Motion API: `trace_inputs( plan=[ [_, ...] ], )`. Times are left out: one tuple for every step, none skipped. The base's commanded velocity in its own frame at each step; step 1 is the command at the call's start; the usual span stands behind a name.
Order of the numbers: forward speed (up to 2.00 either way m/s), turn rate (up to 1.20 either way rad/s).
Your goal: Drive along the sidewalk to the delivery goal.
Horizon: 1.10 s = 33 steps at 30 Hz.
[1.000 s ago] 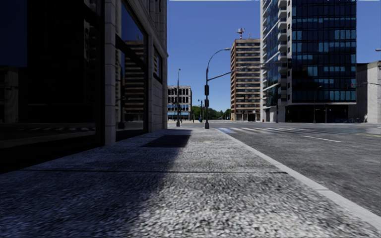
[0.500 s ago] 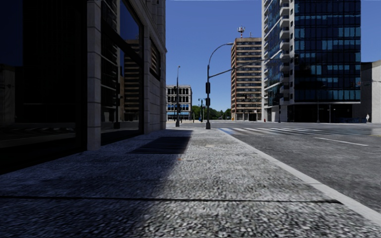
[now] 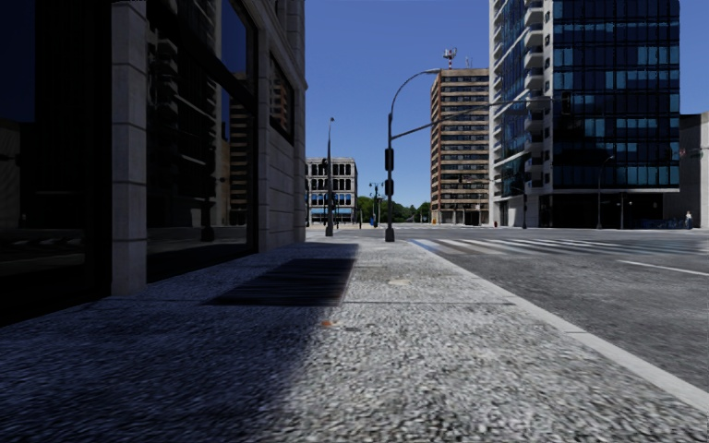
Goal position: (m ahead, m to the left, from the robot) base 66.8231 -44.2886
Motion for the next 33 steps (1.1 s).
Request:
trace_inputs(
  plan=[
    [2.0,0.0],
    [2.0,0.0],
    [2.0,0.0],
    [2.0,0.0],
    [2.0,0.0],
    [2.0,0.0],
    [2.0,0.0],
    [2.0,0.0],
    [2.0,0.0],
    [2.0,0.0],
    [2.0,0.0],
    [2.0,0.0],
    [2.0,0.0],
    [2.0,0.0],
    [2.0,0.0],
    [2.0,0.0],
    [2.0,0.0],
    [2.0,0.0],
    [2.0,0.0],
    [2.0,0.0],
    [2.0,0.0],
    [2.0,0.0],
    [2.0,0.0],
    [2.0,0.0],
    [2.0,0.0],
    [2.0,0.0],
    [2.0,0.0],
    [2.0,0.0],
    [2.0,0.0],
    [2.0,0.0],
    [2.0,0.0],
    [2.0,0.0],
    [2.0,0.0]
  ],
)
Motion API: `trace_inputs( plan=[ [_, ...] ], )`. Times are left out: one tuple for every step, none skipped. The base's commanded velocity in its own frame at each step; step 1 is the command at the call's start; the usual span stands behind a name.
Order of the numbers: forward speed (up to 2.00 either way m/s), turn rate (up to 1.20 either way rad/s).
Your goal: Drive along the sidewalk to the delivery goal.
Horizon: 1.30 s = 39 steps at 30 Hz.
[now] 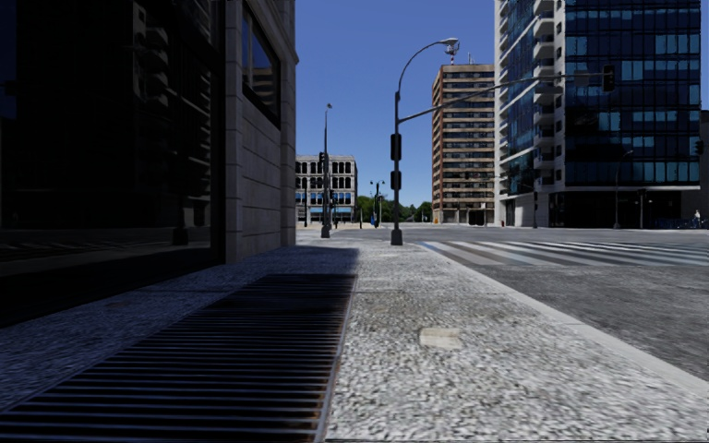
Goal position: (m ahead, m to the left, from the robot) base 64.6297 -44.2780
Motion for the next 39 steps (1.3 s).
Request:
trace_inputs(
  plan=[
    [2.0,0.0],
    [2.0,0.0],
    [2.0,0.0],
    [2.0,0.0],
    [2.0,0.0],
    [2.0,0.0],
    [2.0,0.0],
    [2.0,0.0],
    [2.0,0.0],
    [2.0,0.0],
    [2.0,0.0],
    [2.0,0.0],
    [2.0,0.0],
    [2.0,0.0],
    [2.0,0.0],
    [2.0,0.0],
    [2.0,0.0],
    [2.0,0.0],
    [2.0,0.0],
    [2.0,0.0],
    [2.0,0.0],
    [2.0,0.0],
    [2.0,0.0],
    [2.0,0.0],
    [2.0,0.0],
    [2.0,0.0],
    [2.0,0.0],
    [2.0,0.0],
    [2.0,0.0],
    [2.0,0.0],
    [2.0,0.0],
    [2.0,0.0],
    [2.0,0.0],
    [2.0,0.0],
    [2.0,0.0],
    [2.0,0.0],
    [2.0,0.0],
    [2.0,0.0],
    [2.0,0.0]
  ],
)
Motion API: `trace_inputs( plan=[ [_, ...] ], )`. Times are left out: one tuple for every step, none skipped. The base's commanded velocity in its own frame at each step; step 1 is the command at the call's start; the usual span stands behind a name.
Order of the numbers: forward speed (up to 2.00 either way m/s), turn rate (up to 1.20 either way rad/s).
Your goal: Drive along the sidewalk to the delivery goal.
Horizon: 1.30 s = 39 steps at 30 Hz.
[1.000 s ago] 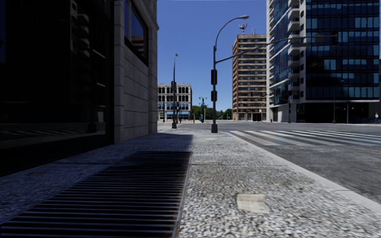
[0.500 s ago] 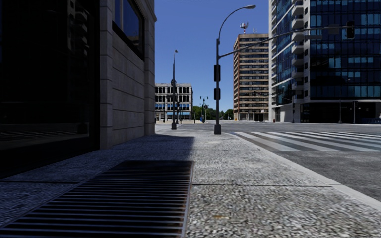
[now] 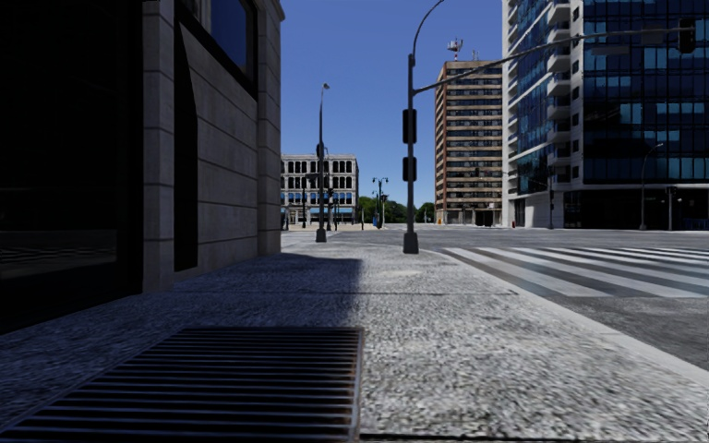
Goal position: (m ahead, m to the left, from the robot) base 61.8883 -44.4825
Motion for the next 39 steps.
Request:
trace_inputs(
  plan=[
    [2.0,0.0],
    [2.0,0.0],
    [2.0,0.0],
    [2.0,0.0],
    [2.0,0.0],
    [2.0,0.0],
    [2.0,0.0],
    [2.0,0.0],
    [2.0,0.0],
    [2.0,0.0],
    [2.0,0.0],
    [2.0,0.0],
    [2.0,0.0],
    [2.0,0.0],
    [2.0,0.0],
    [2.0,0.0],
    [2.0,0.0],
    [2.0,0.0],
    [2.0,0.0],
    [2.0,0.0],
    [2.0,0.0],
    [2.0,0.0],
    [2.0,0.0],
    [2.0,0.0],
    [2.0,0.0],
    [2.0,0.0],
    [2.0,0.0],
    [2.0,0.0],
    [2.0,0.0],
    [2.0,0.0],
    [2.0,0.0],
    [2.0,0.0],
    [2.0,0.0],
    [2.0,0.0],
    [2.0,0.0],
    [2.0,0.0],
    [2.0,0.0],
    [2.0,0.0],
    [2.0,-0.11]
  ],
)
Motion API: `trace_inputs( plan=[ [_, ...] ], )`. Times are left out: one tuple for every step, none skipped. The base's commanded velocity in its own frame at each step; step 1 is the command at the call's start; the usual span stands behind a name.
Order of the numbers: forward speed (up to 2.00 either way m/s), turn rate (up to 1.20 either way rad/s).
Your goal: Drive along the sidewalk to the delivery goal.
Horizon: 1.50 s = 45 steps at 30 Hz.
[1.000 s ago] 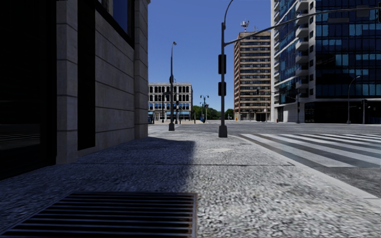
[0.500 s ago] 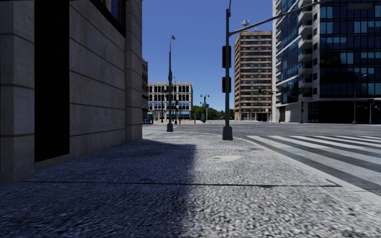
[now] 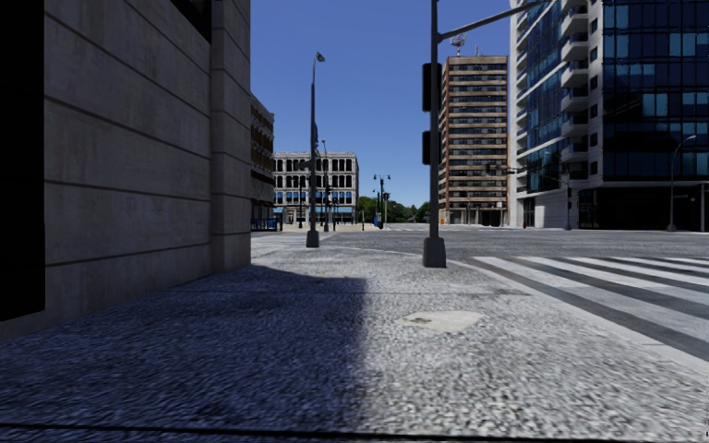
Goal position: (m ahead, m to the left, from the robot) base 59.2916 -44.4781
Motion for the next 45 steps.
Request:
trace_inputs(
  plan=[
    [2.0,-0.33],
    [2.0,-0.33],
    [2.0,-0.43],
    [2.0,-0.46],
    [2.0,-0.46],
    [2.0,-0.47],
    [2.0,-0.47],
    [2.0,-0.47],
    [2.0,-0.47],
    [2.0,-0.47],
    [2.0,-0.47],
    [2.0,-0.47],
    [2.0,-0.47],
    [2.0,-0.47],
    [2.0,-0.47],
    [2.0,-0.47],
    [2.0,-0.47],
    [2.0,-0.47],
    [2.0,-0.47],
    [2.0,-0.47],
    [2.0,-0.47],
    [2.0,-0.47],
    [2.0,-0.47],
    [2.0,-0.47],
    [2.0,-0.48],
    [2.0,-0.48],
    [2.0,-0.5],
    [2.0,-0.61],
    [2.0,-0.73],
    [2.0,-0.77],
    [2.0,-0.77],
    [2.0,-0.78],
    [2.0,-0.78],
    [2.0,-0.78],
    [2.0,-0.78],
    [2.0,-0.78],
    [2.0,-0.78],
    [2.0,-0.79],
    [2.0,-0.79],
    [2.0,-0.78],
    [2.0,-0.78],
    [2.0,-0.78],
    [2.0,-0.78],
    [2.0,-0.78],
    [2.0,-0.78]
  ],
)
